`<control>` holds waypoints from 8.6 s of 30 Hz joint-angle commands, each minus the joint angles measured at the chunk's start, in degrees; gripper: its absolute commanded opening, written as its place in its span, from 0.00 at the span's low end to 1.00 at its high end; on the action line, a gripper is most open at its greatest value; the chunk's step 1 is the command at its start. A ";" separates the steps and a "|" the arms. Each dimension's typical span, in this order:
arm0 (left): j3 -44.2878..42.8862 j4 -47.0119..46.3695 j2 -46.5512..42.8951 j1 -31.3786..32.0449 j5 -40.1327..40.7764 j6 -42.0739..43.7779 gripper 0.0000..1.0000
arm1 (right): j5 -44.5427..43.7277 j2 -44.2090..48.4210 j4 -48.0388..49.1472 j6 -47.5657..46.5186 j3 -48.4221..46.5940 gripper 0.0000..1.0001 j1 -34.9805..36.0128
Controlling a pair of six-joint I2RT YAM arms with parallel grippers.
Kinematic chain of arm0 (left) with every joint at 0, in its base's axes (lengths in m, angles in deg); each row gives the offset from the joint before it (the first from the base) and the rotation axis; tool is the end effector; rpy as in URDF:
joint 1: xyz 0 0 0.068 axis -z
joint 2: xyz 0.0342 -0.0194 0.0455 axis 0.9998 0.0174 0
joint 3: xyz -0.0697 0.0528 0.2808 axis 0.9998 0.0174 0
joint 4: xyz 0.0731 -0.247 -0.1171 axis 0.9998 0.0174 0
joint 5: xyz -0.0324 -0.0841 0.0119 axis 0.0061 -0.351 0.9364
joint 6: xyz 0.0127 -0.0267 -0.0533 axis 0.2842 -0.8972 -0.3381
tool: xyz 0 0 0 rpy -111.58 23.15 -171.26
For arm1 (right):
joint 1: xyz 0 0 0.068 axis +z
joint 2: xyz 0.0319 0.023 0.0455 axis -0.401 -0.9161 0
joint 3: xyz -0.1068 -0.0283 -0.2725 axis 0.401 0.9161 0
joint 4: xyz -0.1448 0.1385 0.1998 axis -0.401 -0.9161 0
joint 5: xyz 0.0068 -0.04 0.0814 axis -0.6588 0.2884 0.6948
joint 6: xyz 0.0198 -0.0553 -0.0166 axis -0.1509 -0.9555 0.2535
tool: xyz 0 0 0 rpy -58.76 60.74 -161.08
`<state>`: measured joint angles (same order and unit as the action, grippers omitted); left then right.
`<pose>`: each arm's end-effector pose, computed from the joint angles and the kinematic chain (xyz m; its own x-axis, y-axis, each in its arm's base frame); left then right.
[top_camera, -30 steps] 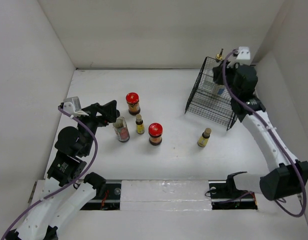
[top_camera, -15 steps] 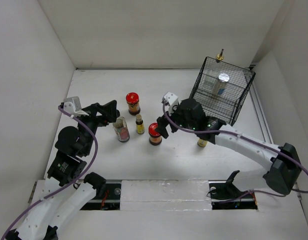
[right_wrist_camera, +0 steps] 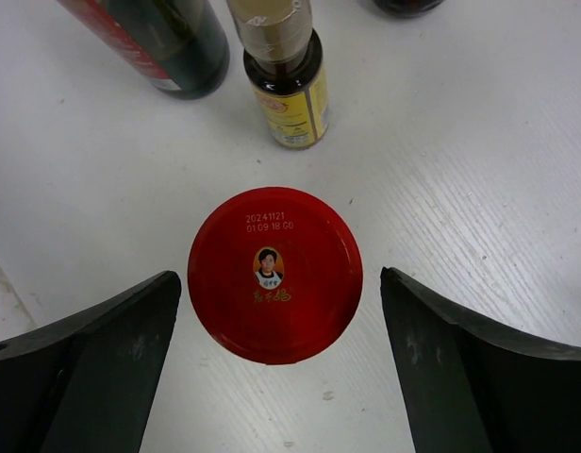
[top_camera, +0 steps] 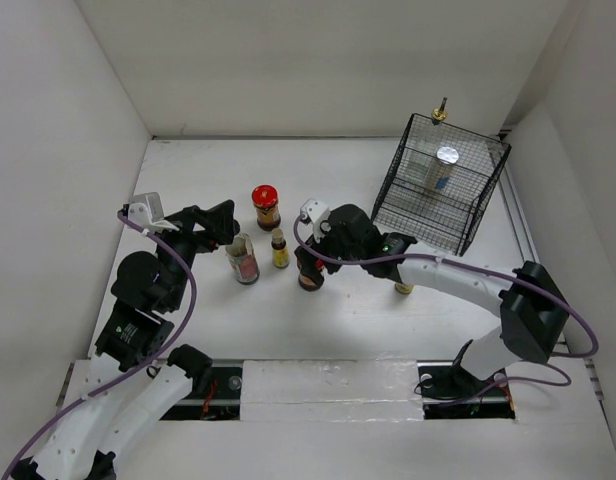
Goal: Organize the condiment bottles
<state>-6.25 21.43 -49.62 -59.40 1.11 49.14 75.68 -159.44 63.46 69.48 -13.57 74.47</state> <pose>0.1122 -0.0487 0.4223 0.1075 -0.4723 -0.8749 0.2920 0.8562 -0.4263 0.2293 0.2894 0.2683 -0.3721 -0.4623 -0.8049 -0.8279 0.5574 0.0626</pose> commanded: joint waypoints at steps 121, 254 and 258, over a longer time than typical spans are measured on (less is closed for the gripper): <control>0.11 -2.96 -0.49 0.10 -2.27 0.03 0.81 | -12.39 1.25 20.43 9.26 -11.74 0.92 -57.51; -0.68 0.03 -0.32 0.10 8.62 -5.25 0.79 | -21.80 -4.53 48.29 6.54 -5.86 0.22 -38.08; -0.68 0.03 -0.32 0.10 8.10 -5.25 0.79 | -21.80 -5.06 47.76 7.85 -3.92 0.26 -38.08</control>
<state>-6.47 23.90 -49.62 -59.44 9.89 43.13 54.05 -165.82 102.54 74.33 -17.09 36.09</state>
